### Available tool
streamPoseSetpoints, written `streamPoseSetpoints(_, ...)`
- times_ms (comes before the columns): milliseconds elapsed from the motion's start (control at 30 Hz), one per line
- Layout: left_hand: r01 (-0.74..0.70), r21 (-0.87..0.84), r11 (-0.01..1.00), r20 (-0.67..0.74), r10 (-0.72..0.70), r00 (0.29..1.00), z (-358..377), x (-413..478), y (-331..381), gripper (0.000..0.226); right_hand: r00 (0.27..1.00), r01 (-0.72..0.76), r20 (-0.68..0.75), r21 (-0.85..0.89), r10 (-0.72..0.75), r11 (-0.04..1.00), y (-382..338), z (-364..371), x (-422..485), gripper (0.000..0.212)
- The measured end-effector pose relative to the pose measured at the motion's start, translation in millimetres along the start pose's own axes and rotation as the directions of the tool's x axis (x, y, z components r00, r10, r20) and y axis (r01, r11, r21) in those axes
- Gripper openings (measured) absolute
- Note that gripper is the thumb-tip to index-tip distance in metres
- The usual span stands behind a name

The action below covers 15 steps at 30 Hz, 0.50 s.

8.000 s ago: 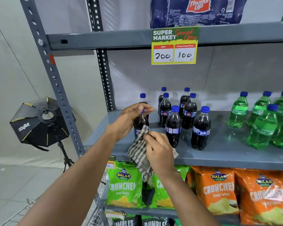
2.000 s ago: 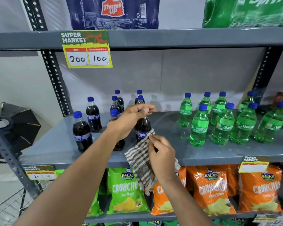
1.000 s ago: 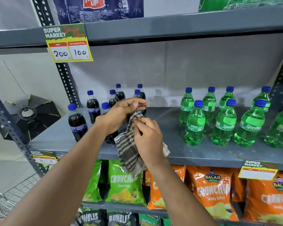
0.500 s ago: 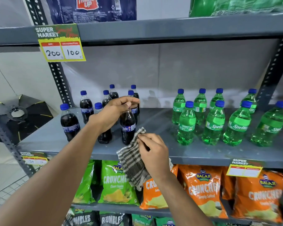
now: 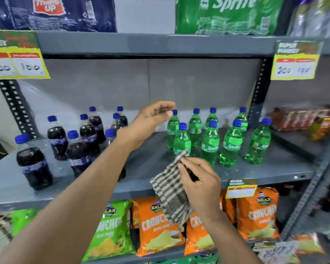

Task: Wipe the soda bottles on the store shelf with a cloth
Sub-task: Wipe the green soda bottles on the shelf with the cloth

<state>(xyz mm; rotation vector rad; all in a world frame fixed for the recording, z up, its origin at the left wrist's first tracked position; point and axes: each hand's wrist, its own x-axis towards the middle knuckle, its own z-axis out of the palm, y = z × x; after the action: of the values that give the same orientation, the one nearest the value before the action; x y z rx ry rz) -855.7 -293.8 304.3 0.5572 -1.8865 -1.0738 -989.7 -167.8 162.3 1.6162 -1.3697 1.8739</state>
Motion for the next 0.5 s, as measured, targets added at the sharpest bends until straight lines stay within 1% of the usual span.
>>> streamPoseSetpoints(100, 0.125, -0.081, 0.989, 0.063, -0.12, 0.991, 24.2, 24.7, -18.9, 0.028, 1.0, 0.024, -0.008, -0.051, -0.024, 0.998, 3.2, -1.2, 10.5, 0.019)
streamPoseSetpoints(200, 0.173, -0.137, 0.975, 0.133, -0.155, 0.979, 33.8, 43.9, -29.1, 0.026, 1.0, 0.028, -0.008, -0.122, -0.029, 0.992, 4.0, 4.9, 23.4, 0.02)
streamPoseSetpoints(267, 0.216, -0.15, 0.965, 0.223, -0.18, 0.958, 36.0, 52.6, -34.2, 0.028, 1.0, 0.01, 0.006, -0.162, -0.009, 0.987, 3.3, 12.0, 30.2, 0.02)
streamPoseSetpoints(367, 0.249, -0.191, 0.949, 0.358, -0.169, 0.918, 38.4, 57.8, -41.7, 0.035, 1.0, 0.002, 0.024, -0.22, 0.004, 0.976, 2.4, 23.0, 38.2, 0.02)
streamPoseSetpoints(500, 0.246, -0.308, 0.919, 0.434, -0.094, 0.896, 40.9, 57.4, -46.6, 0.038, 1.0, 0.009, 0.022, -0.35, -0.001, 0.937, -0.9, 34.5, 44.0, 0.022)
